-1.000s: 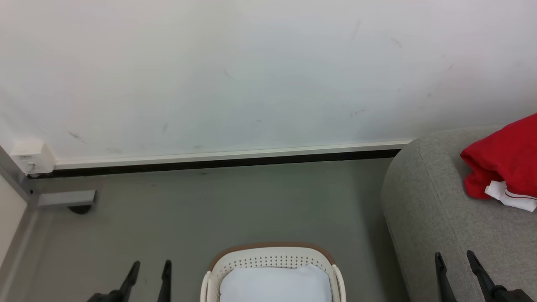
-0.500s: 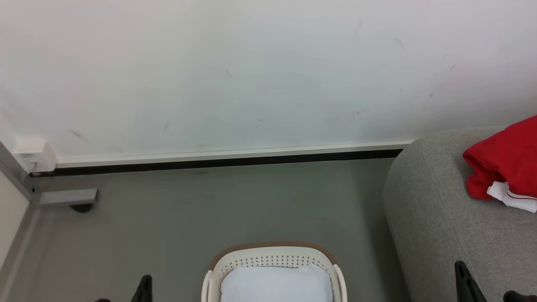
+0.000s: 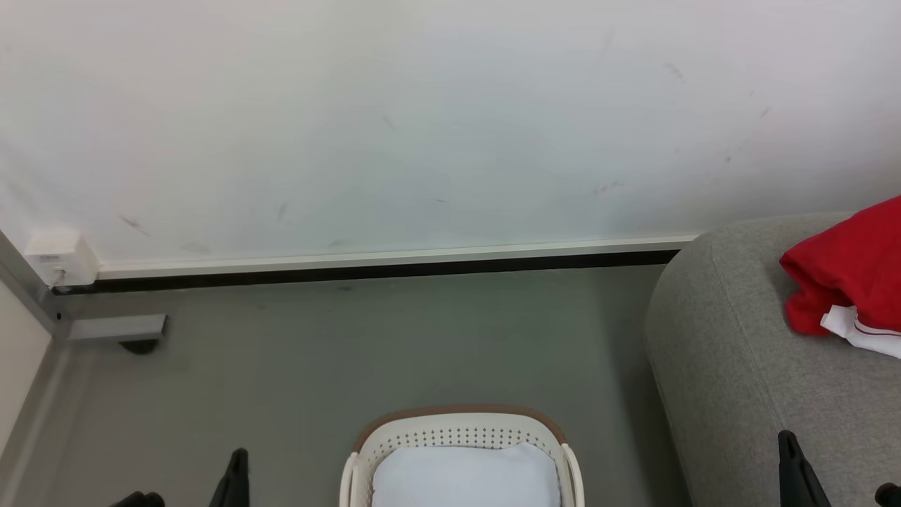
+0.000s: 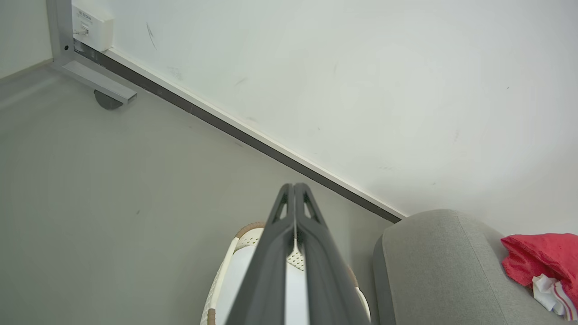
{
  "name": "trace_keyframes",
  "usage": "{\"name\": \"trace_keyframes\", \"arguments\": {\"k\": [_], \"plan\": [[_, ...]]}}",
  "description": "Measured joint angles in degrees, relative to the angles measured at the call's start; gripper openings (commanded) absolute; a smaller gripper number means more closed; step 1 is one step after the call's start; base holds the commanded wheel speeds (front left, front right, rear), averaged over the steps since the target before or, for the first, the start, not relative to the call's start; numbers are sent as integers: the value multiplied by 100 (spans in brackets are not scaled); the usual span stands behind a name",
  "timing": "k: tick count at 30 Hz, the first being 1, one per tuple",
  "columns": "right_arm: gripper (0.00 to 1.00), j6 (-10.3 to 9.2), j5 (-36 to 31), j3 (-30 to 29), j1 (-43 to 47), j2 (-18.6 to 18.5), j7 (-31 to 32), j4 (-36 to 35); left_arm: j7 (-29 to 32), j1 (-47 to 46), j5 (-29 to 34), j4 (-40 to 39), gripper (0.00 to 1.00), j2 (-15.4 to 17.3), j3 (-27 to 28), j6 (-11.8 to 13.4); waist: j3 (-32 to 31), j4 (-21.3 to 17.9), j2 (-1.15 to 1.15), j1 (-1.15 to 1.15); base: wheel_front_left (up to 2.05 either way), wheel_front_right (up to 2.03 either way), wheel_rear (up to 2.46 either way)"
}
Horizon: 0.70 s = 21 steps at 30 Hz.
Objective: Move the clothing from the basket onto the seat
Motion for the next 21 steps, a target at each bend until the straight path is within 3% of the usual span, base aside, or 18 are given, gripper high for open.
{"name": "trace_keyframes", "arguments": {"k": [21], "plan": [[0,0,1704,-98,-196,-3,432,-131,431,-201,-1556,-59,0,-103,244,-149,19,44,0,0,0,0,0]]}}
